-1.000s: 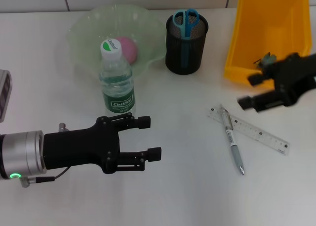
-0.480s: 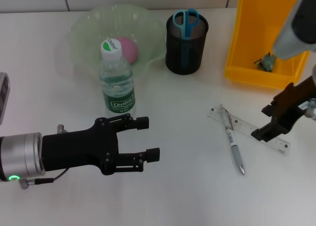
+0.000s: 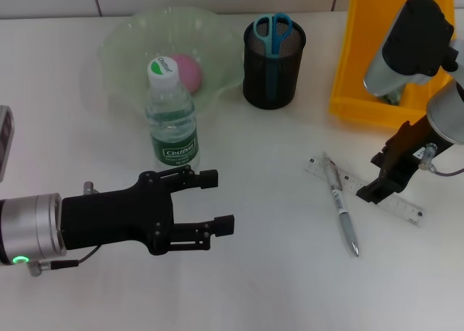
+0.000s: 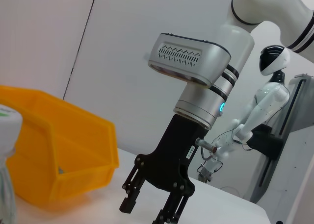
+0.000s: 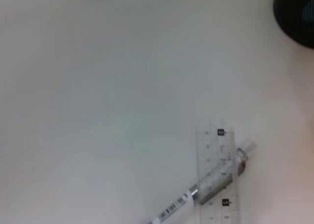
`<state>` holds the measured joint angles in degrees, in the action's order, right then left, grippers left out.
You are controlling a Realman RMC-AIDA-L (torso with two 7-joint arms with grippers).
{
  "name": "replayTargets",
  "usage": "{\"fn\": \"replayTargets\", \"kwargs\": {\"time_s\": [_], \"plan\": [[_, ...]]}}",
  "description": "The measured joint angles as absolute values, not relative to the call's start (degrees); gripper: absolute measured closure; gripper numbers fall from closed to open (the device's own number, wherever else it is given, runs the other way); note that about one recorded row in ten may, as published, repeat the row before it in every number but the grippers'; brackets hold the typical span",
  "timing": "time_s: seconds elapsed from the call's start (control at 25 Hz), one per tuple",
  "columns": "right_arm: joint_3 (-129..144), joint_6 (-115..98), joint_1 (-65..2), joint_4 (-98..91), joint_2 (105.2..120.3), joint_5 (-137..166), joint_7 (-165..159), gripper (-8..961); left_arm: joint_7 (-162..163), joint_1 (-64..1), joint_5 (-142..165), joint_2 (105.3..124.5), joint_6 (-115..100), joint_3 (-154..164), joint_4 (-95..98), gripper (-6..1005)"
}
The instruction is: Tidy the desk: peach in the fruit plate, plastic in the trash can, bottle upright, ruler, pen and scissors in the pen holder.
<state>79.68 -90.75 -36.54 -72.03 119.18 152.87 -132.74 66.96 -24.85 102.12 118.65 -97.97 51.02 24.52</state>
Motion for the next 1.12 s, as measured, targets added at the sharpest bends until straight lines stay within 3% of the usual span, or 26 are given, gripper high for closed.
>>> {"fn": "replayTargets", "kwargs": {"time_s": [1.12], "plan": [[85.7, -85.0, -39.2, -65.5, 119.53, 154.6, -133.9, 290, 66.2, -24.8, 102.1, 118.65, -97.6, 51.1, 23.3, 153]]}}
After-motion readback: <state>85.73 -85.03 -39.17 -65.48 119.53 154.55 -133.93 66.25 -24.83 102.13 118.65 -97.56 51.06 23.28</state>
